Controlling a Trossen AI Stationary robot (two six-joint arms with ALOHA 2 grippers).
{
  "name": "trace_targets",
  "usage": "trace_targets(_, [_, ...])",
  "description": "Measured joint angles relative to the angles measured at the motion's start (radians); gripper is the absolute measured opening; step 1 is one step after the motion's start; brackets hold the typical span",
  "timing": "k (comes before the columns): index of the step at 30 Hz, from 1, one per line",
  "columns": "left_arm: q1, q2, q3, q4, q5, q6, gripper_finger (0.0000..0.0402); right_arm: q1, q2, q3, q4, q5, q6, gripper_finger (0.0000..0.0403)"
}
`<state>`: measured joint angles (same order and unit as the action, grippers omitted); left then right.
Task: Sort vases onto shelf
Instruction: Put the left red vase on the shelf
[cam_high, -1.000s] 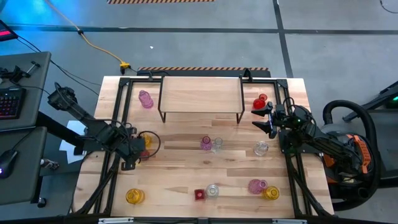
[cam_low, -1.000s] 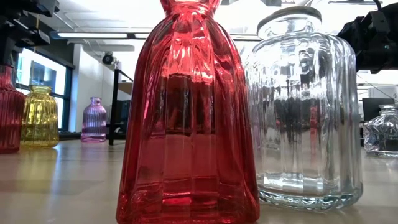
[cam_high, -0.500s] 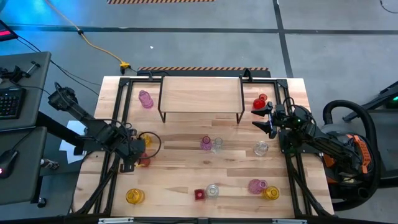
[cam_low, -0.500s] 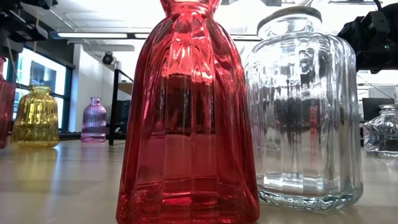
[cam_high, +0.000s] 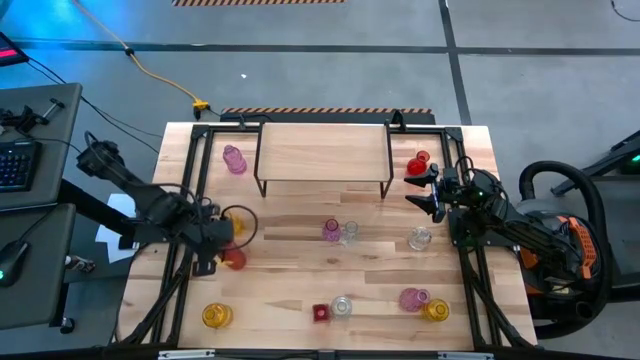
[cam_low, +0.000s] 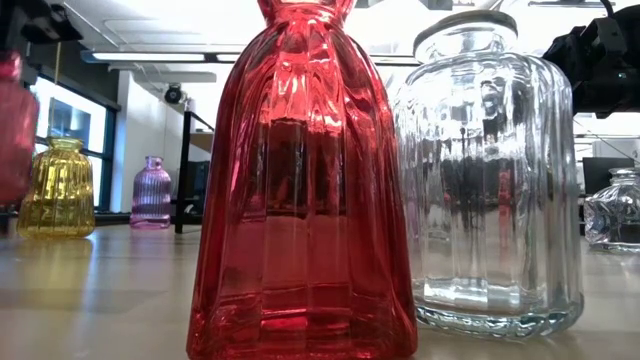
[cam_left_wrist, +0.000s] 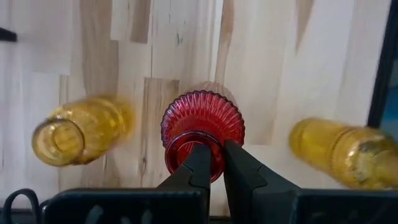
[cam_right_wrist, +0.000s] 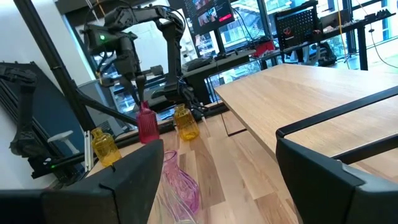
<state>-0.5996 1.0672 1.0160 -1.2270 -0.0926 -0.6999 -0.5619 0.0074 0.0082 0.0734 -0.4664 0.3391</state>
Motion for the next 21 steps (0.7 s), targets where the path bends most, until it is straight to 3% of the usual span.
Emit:
trace_targets(8, [0.093,-0.001,0.112,-0.001,-0.072,0.067,0.0008,0.000,0.000,0.000,0.000,0.000,0.000,0.0302])
trace_targets(21, [0.304,-0.001,0.193,-0.003,-0.162,0.247,0.0008,0.000,0.000,0.000,0.000,0.000,0.000,0.0302])
